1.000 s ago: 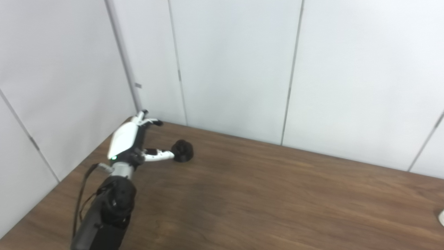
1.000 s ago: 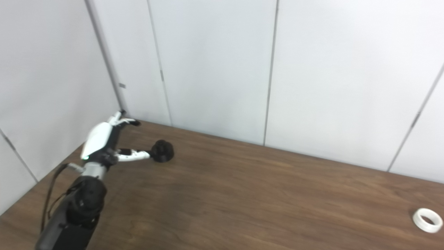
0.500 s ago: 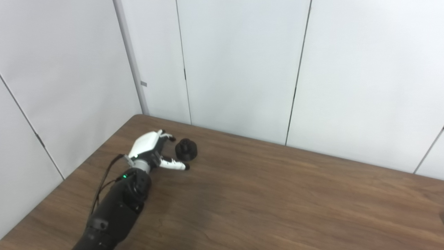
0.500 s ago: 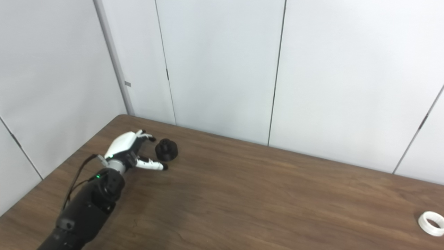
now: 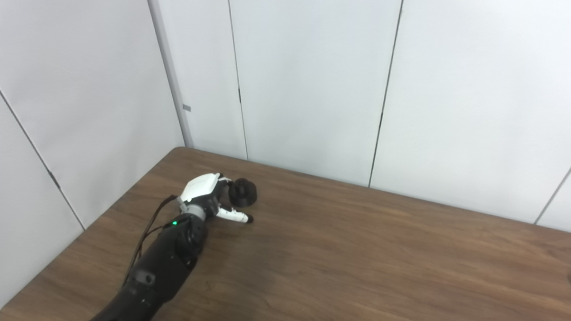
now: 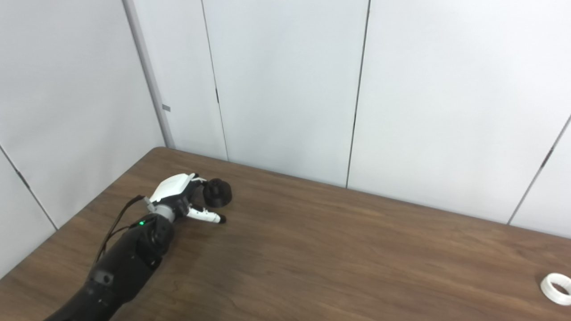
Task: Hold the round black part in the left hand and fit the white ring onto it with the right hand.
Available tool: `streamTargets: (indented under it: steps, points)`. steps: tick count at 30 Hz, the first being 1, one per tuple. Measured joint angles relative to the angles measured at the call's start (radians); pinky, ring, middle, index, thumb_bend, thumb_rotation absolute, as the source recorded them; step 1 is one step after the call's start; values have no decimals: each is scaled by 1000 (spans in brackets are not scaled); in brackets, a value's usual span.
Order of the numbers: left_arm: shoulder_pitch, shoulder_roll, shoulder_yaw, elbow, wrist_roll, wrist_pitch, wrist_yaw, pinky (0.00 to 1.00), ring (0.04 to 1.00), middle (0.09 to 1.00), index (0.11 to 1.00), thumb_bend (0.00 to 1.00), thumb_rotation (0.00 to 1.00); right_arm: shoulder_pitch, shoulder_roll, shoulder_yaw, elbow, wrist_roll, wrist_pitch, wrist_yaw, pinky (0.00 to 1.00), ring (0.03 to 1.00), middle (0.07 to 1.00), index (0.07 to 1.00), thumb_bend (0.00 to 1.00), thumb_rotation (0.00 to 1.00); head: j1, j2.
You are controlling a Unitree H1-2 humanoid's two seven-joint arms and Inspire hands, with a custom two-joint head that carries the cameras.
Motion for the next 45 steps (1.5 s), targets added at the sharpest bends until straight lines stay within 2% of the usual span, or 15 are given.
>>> streamTargets:
  steps: [4,8,13,16,18,19,20,21,23,29,36,38,45]
  points:
    - [-1,-1,-2,6,-3,0,6,1000,1000,1000,858,1000,347,3,0,-4,-3,-1,2,1,863,980,1000,928,350,367,5,2]
    - [-1,-1,-2,11,-7,3,6,1000,1000,1000,864,1000,338,9,-1,-8,-9,3,11,1,880,988,1000,929,334,320,6,5]
    - [-5,-2,-1,41,-11,4,14,1000,1000,1000,855,1000,314,22,-1,-16,-33,-5,33,1,872,983,1000,924,376,388,5,8]
    - [-5,-7,4,48,-23,-10,40,1000,1000,1000,742,899,209,26,-1,-21,-34,-4,33,1,892,985,1000,924,360,365,2,12]
    - [-5,-13,16,58,-40,-41,73,1000,1000,997,639,798,101,27,-1,-22,-34,-6,33,1,873,974,1000,925,355,370,5,14]
    - [-5,-17,19,63,-45,-51,89,1000,1000,990,617,784,78,27,-2,-22,-34,-9,33,1,871,972,1000,924,355,371,5,12]
    - [-5,-21,23,68,-48,-64,105,1000,1000,973,543,627,64,27,-4,-22,-34,-10,33,1,872,974,1000,924,351,366,6,14]
    - [-4,-26,27,73,-50,-83,131,999,982,946,514,573,56,27,-5,-23,-34,-10,33,1,864,976,1000,924,347,361,5,12]
    - [-3,-38,35,87,-51,-124,178,1000,959,916,486,527,48,27,-6,-23,-34,-10,33,1,849,971,1000,926,342,355,5,14]
    - [9,-48,38,112,-51,-155,236,1000,944,895,478,517,44,28,-6,-24,-35,-10,33,1,870,975,1000,933,331,357,3,15]
    - [9,-49,40,118,-69,-158,241,1000,963,925,487,524,59,33,-7,-24,-37,-4,33,4,870,976,1000,934,330,351,5,18]
    - [9,-52,39,118,-73,-158,241,1000,966,927,487,524,59,34,-7,-25,-38,-6,33,4,871,976,1000,930,343,378,5,20]
    - [9,-52,32,127,-77,-184,244,1000,994,955,492,523,62,36,-7,-25,-40,-4,33,4,870,971,1000,930,314,343,3,20]
